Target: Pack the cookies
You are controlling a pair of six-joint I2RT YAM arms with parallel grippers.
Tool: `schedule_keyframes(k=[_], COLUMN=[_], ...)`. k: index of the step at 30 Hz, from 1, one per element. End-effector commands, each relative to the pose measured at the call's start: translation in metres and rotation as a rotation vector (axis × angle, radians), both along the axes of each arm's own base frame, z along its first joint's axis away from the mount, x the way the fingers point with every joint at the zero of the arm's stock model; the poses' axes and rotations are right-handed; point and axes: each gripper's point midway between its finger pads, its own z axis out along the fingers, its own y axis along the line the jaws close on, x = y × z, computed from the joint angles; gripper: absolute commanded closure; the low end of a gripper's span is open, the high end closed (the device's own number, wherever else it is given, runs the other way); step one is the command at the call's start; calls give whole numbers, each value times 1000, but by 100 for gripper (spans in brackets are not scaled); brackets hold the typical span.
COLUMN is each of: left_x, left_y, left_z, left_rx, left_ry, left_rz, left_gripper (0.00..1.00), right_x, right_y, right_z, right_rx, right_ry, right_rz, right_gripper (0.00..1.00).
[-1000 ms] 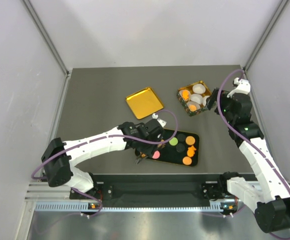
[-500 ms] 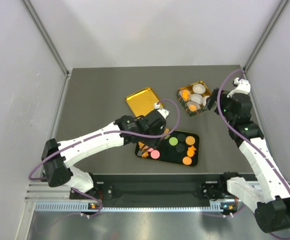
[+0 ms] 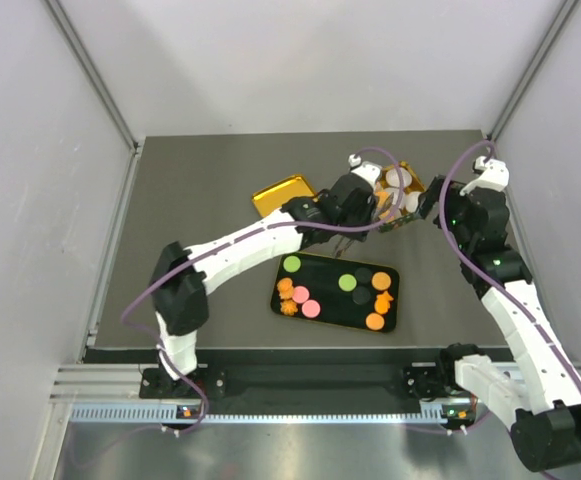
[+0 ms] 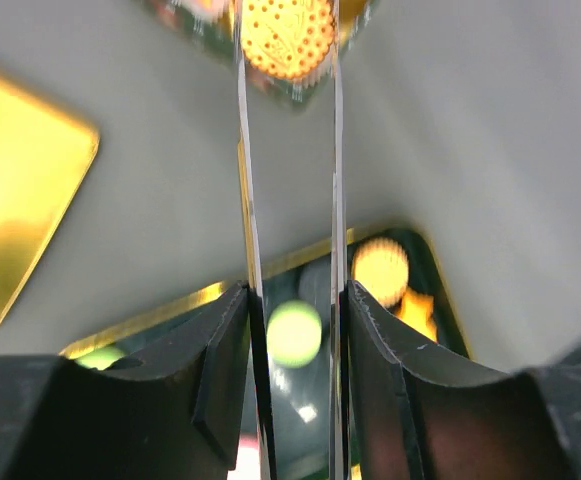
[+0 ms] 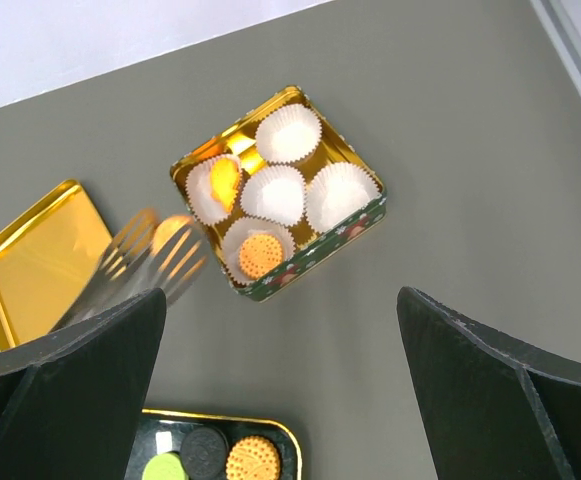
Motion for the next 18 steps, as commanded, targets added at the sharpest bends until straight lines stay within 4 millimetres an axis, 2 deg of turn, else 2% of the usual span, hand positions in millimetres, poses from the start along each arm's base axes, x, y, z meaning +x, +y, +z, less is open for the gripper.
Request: schedule_keyframes(k=[1, 3, 4, 10, 13, 18], left_x=[42, 55, 61, 95, 102, 113], left_y=[-45, -57, -62, -82, -88, -85], left_z=[37, 38, 27, 5, -8, -23], left_rx=[-157, -178, -169, -165, -159, -139], left_ry=[-120, -165, -172, -202, -190, -176], left_rz=[-24, -38, -45, -45, -45, -15], left_gripper=[60, 61, 60, 59, 59, 59], right_x=[-1, -1, -1, -2, -2, -1], right_y=[-10, -10, -10, -9, -9, -9], right_z=[20, 21, 20, 21, 21, 19], right_rx=[-8, -7, -6, -5, -5, -6], right_ry=[-62, -64, -62, -64, -64, -61], right_rz=[-39, -36, -36, -33, -35, -33], right_gripper=[0, 0, 0, 0, 0, 0])
